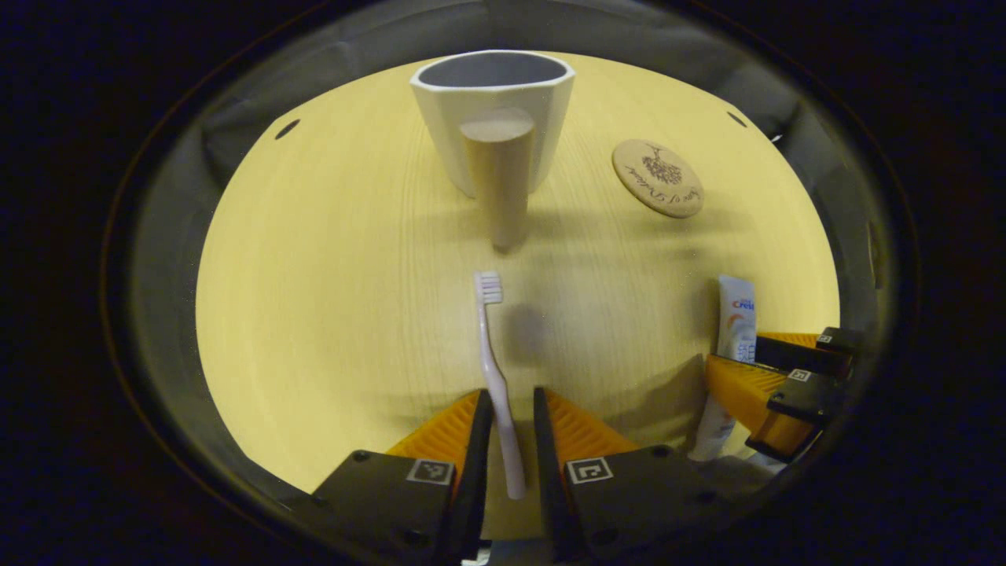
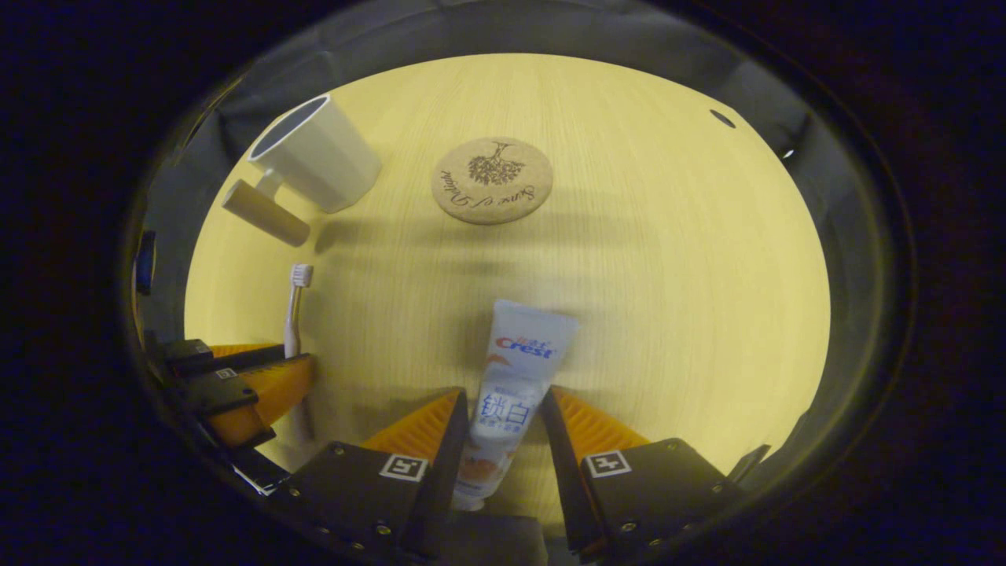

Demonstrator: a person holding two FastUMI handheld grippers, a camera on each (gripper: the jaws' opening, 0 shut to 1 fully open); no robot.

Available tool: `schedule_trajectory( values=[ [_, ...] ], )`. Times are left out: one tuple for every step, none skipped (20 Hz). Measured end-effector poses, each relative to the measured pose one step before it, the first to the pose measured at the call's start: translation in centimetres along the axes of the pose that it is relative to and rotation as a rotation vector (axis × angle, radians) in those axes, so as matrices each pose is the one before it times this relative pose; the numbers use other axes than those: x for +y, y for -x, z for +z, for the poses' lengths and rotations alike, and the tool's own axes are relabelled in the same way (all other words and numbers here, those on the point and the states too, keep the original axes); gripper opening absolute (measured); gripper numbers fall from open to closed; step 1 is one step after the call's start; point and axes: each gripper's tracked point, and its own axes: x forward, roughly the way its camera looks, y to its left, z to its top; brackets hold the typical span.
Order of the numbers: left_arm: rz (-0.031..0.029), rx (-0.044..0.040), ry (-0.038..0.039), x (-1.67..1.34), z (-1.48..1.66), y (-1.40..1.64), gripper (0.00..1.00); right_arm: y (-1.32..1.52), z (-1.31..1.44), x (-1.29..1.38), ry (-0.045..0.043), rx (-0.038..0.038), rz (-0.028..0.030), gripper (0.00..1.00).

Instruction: Put the toothbrush and toothpaste on the desktop into the cup, then pick up the cup and place it on the coaster on the desktop.

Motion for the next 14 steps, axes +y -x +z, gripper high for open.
schedule_trajectory(
  values=[
    [-0.00383,0.00041,0.00571,0.140,0.091,0.061,0.32,-0.247,-0.233,0.186,-0.02770,0.00884,0.00709,0.58],
    [-0.00347,-0.00607,-0.00533,-0.094,0.087,-0.063,0.28,0.400,0.114,-0.095,-0.01853,-0.00638,0.00002,0.37],
    [0.00625,-0.00602,-0.00236,0.304,0.037,0.080,0.29,-0.254,0.115,-0.030,0.00038,-0.00280,0.00900,0.30],
    [-0.00263,-0.00148,0.00469,0.088,-0.157,-0.579,0.17,0.017,-0.005,0.034,-0.00524,-0.00662,0.00631,0.33],
    [-0.00541,-0.00819,0.00079,0.080,0.127,0.568,0.17,0.237,0.180,-0.107,-0.00764,-0.01163,0.00410,0.33],
    [-0.00682,-0.00411,0.00241,-0.042,0.007,-0.085,0.17,-0.270,-0.017,0.079,-0.00030,-0.00524,0.00948,0.29],
    [-0.00003,-0.01969,0.00902,0.171,-0.124,-0.152,0.17,0.164,0.022,0.020,0.00536,-0.01573,0.00871,0.26],
    [-0.00663,0.00504,0.00323,-0.100,-0.018,0.175,0.11,-0.034,-0.006,-0.003,0.00616,-0.00543,0.00684,0.26],
    [-0.00753,-0.01373,-0.00668,0.114,0.163,0.023,0.11,-0.082,0.023,0.021,0.00413,-0.01674,0.00577,0.26],
    [-0.00217,-0.01046,-0.00360,-0.015,-0.035,0.232,0.10,0.070,0.004,0.042,0.00367,-0.00517,0.00677,0.26],
    [-0.00326,-0.01324,-0.00414,-0.030,-0.052,0.025,0.10,0.066,-0.038,0.089,0.00215,-0.00812,0.01041,0.26],
    [-0.00196,-0.01662,-0.00195,-0.047,0.068,0.025,0.10,0.188,0.136,-0.021,-0.00172,-0.01193,0.00659,0.26],
    [0.00076,-0.01428,0.00323,0.068,-0.092,0.087,0.11,0.183,0.147,0.070,-0.00236,-0.01983,0.00941,0.26],
    [-0.00237,-0.01840,0.00575,-0.043,0.136,0.248,0.10,0.314,0.301,0.083,-0.00482,-0.02488,0.00862,0.26]
  ],
)
